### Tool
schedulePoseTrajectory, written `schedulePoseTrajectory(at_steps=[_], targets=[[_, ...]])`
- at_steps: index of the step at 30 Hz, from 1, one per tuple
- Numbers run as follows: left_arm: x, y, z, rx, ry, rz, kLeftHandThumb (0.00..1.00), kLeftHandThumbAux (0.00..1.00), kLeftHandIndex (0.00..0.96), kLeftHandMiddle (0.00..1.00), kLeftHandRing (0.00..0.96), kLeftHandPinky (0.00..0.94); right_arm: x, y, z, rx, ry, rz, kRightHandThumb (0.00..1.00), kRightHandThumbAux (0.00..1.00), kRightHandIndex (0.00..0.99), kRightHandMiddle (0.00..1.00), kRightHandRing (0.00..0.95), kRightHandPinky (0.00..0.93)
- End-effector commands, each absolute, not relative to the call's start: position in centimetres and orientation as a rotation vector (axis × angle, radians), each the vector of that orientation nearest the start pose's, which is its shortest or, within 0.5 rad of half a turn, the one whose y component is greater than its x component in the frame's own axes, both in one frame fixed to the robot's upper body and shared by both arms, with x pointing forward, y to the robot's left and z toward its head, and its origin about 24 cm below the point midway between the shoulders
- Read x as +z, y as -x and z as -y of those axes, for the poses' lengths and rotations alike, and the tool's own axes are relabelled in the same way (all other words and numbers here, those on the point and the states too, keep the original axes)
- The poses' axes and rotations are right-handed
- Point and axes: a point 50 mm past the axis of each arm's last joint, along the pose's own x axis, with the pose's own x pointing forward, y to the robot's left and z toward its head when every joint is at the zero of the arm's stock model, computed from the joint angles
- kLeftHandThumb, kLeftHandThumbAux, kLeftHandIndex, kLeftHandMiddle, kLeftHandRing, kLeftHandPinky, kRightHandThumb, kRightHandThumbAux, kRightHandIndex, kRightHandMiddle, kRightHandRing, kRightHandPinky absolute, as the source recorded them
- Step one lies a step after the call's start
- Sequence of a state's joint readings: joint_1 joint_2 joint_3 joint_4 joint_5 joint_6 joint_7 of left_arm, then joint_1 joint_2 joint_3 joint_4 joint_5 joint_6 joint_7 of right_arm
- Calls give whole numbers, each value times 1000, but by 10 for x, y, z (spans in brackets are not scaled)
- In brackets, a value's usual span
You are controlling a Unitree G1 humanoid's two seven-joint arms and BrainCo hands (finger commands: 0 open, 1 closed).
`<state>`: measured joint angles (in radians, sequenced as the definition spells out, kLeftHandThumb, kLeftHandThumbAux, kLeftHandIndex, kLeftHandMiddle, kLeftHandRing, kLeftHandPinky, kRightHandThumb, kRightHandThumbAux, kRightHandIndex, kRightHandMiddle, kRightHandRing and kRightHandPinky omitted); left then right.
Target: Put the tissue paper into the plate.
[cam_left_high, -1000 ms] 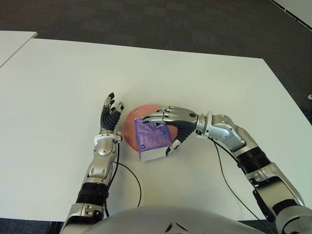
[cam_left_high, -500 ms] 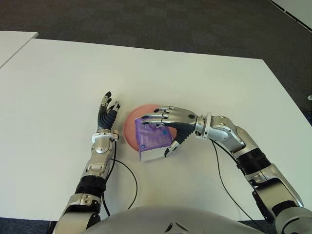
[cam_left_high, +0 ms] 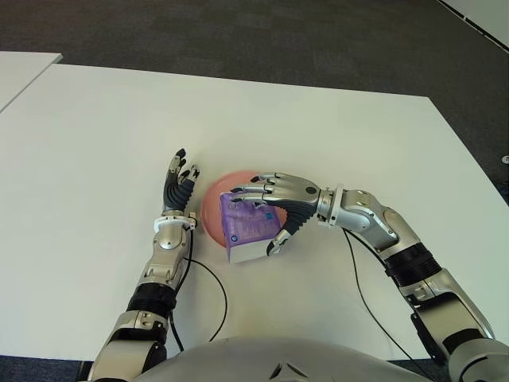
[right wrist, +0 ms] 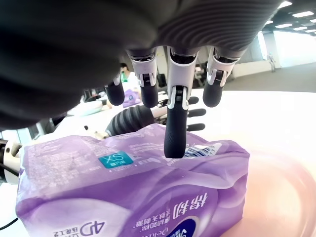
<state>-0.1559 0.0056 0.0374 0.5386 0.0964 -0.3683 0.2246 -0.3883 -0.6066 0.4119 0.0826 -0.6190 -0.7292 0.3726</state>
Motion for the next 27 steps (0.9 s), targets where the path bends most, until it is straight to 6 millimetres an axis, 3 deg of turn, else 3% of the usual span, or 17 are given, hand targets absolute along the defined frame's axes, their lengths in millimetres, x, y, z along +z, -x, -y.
schedulePoseTrajectory(at_steps=[1,7,11,14,21,27], targets=[[-19,-264,-160,200,-102,-63,0,491,0,0,0,0,92,-257,113,1083,1352,637,99,290,0,0,0,0],[-21,-265,-162,200,-100,-59,0,485,0,0,0,0,96,-268,117,1027,1332,635,98,296,0,0,0,0],[-20,-263,-158,202,-98,-43,0,493,0,0,0,0,118,-287,120,935,1279,667,87,305,0,0,0,0],[-8,-258,-142,204,-83,2,0,503,0,0,0,0,140,-294,121,857,1184,679,81,306,0,0,0,0],[2,-253,-140,221,-91,4,0,524,0,0,0,0,168,-299,125,738,1062,690,99,308,0,0,0,0],[21,-255,-134,187,-65,3,2,528,0,0,0,0,187,-297,142,590,963,695,153,317,0,0,0,0]])
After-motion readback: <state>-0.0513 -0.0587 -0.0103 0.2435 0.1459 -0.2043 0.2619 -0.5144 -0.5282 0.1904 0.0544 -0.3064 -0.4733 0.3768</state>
